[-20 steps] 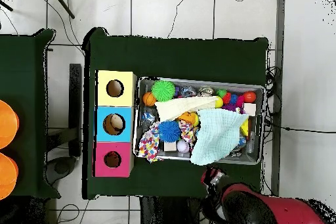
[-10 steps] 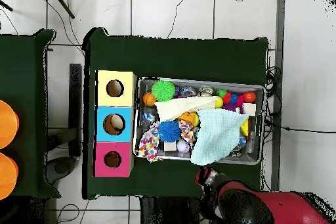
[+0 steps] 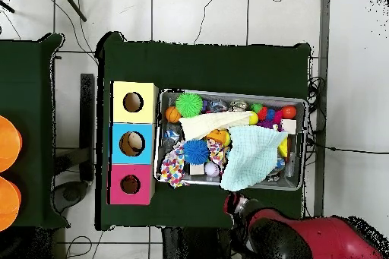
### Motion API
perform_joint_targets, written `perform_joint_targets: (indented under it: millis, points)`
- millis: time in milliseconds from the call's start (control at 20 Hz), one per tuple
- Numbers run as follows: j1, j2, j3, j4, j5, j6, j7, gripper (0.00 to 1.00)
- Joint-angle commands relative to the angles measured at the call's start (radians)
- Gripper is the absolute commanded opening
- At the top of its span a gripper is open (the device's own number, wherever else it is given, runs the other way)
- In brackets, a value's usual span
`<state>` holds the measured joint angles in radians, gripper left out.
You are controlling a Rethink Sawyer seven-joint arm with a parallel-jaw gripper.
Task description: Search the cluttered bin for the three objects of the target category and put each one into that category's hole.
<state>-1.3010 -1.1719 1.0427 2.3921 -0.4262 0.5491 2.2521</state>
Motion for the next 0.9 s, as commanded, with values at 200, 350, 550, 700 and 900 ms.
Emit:
perform_joint_targets:
  millis: [200,350,550,700,900]
  points:
    - [-0.02,-0.113,0.212,-0.205,0.168,0.351,-0.356,1.0]
    - [0.026,-0.122,0.184,-0.196,0.162,0.335,-0.267,1.0]
    - [0.034,-0.128,0.197,-0.073,0.155,0.205,-0.168,1.0]
    - [0.055,-0.158,0.153,0.037,0.075,0.059,-0.084,1.0]
    - [0.133,-0.098,0.044,0.009,-0.061,0.032,-0.022,1.0]
